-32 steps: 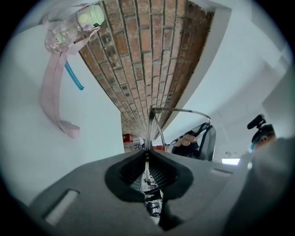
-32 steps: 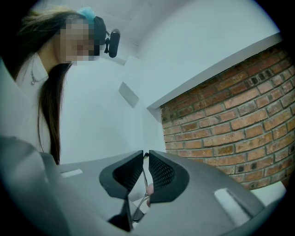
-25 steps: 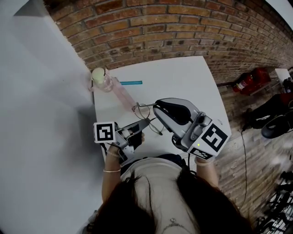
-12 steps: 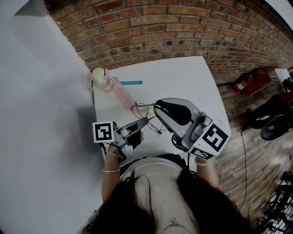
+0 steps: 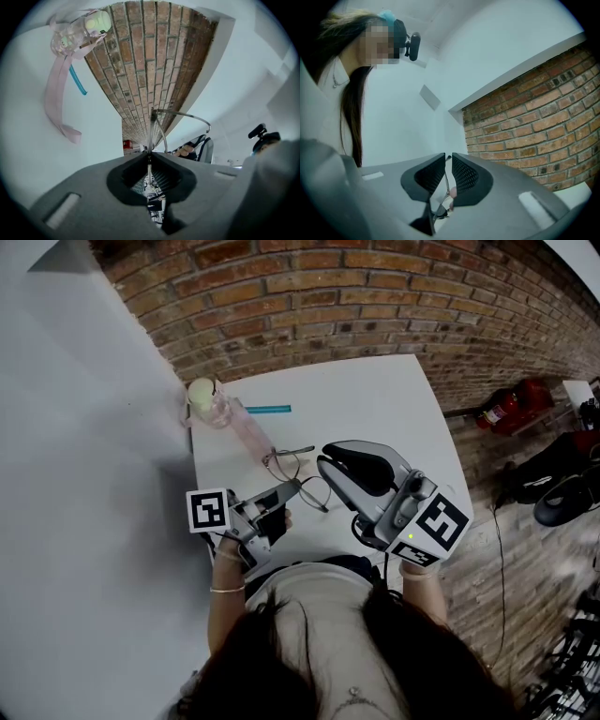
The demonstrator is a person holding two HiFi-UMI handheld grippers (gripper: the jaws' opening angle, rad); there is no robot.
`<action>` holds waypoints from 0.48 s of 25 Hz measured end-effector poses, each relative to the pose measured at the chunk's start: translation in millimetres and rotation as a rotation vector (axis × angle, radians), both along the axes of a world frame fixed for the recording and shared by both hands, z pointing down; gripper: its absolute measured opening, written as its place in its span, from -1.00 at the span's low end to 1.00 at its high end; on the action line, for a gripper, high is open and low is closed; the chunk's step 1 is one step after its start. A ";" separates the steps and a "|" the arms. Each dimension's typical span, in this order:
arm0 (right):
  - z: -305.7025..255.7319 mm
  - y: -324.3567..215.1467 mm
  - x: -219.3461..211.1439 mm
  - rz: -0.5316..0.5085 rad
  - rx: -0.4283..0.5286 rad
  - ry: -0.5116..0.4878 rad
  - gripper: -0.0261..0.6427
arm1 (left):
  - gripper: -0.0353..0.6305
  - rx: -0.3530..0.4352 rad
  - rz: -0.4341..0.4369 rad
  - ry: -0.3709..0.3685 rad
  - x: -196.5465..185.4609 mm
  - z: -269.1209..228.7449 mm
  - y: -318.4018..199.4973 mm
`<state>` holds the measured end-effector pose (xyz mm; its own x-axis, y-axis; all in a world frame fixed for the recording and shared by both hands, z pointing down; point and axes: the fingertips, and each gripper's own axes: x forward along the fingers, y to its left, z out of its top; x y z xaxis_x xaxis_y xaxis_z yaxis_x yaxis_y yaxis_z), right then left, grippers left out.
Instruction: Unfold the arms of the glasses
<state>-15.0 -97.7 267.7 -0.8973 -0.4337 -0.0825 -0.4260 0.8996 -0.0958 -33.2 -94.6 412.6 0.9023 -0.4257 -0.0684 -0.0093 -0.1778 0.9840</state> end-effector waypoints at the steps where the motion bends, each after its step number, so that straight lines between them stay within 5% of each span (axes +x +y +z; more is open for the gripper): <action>1: 0.6 -0.6 0.3 0.002 -0.002 0.001 -0.78 | -0.83 0.000 0.000 0.001 -0.7 -0.2 0.0; 12: 18.2 -6.0 -1.0 0.008 -0.056 0.018 -0.77 | -0.83 0.005 -0.007 -0.003 -1.0 -0.1 -1.8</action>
<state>-16.0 -103.7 285.9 -0.8948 -0.4444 -0.0417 -0.4354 0.8896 -0.1383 -34.2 -96.4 412.5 0.8995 -0.4315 -0.0682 -0.0130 -0.1824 0.9831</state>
